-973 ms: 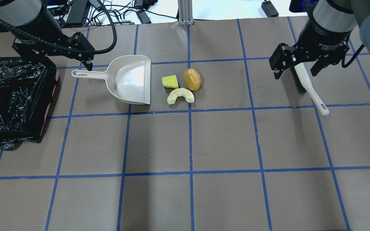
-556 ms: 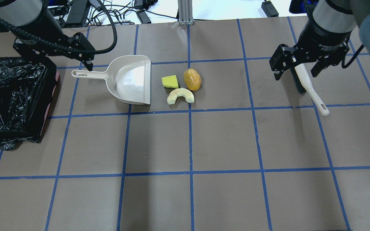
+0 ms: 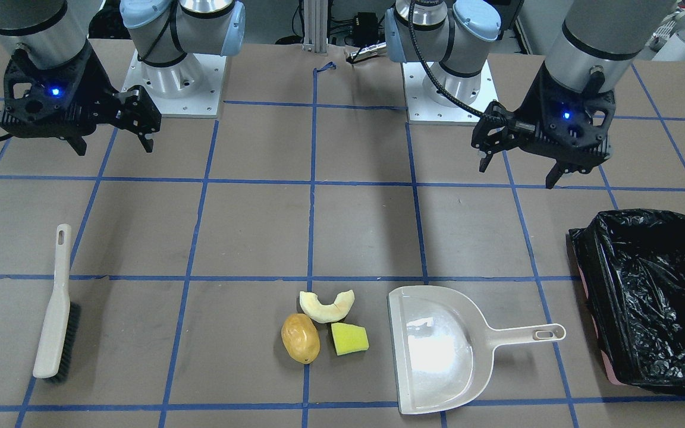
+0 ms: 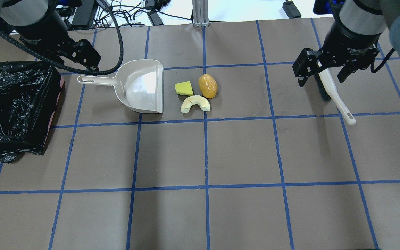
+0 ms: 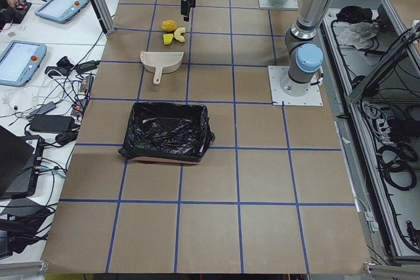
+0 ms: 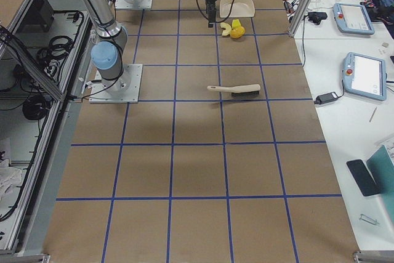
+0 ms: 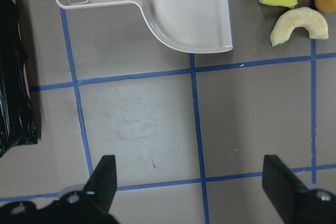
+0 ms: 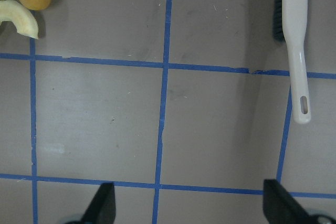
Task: Sweep and dump trash into bin
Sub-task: 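Move left gripper to dustpan handle while right gripper moves to brush, then grasp the white dustpan handle with left gripper while right grasps brush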
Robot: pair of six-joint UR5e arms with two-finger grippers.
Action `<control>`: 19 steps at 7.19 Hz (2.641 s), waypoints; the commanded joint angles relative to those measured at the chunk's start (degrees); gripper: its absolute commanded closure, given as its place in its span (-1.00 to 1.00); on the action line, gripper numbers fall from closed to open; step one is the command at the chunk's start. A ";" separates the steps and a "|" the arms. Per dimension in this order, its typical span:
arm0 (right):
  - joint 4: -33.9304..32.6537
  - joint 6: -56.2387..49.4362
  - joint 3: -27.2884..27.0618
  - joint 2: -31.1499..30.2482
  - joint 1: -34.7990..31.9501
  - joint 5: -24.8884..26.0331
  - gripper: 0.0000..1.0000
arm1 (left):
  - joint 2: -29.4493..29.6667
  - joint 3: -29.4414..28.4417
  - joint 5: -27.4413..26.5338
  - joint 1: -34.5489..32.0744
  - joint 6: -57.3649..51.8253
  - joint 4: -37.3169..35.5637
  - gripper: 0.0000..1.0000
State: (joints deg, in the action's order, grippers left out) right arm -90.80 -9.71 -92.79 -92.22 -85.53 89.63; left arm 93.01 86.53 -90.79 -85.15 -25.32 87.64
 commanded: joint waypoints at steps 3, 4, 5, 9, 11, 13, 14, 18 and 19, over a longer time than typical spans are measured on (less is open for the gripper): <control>-2.95 -21.44 -0.28 5.09 18.25 -0.26 -1.00 | 8.22 -0.05 -0.62 6.91 -38.80 -5.80 -1.00; -6.20 -22.80 -0.55 8.86 19.51 0.97 -1.00 | 10.59 -0.14 -0.88 7.19 -49.54 -9.30 -1.00; -10.58 -22.81 -1.51 12.12 19.61 3.07 -1.00 | 12.79 -0.31 -0.88 7.19 -54.78 -11.25 -1.00; -13.26 -22.37 -4.77 17.14 18.90 2.21 -1.00 | 22.01 -1.02 -0.62 7.37 -73.52 -22.66 -0.95; -14.14 -22.64 -4.85 21.54 18.82 2.30 -1.00 | 25.81 -1.10 -0.53 7.36 -79.00 -25.50 -0.95; -14.32 -20.11 -4.86 23.39 18.64 2.21 -0.95 | 28.62 -1.19 -0.36 7.36 -79.00 -30.32 -0.95; -14.32 -17.04 -4.94 24.18 18.03 2.39 -0.90 | 28.80 -1.28 -0.44 7.45 -79.00 -30.25 -0.90; -18.00 -16.83 -7.67 24.63 17.15 3.87 -0.51 | 29.33 -1.02 -0.70 7.45 -78.92 -29.02 -0.88; -18.01 -16.83 -7.75 24.63 17.23 5.01 -0.27 | 29.16 -0.93 -0.53 7.37 -78.74 -27.97 -0.87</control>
State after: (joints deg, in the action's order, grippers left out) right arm -108.23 -26.54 -100.23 -67.61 -68.34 93.55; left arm 122.17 85.50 -91.40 -77.72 -104.19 58.67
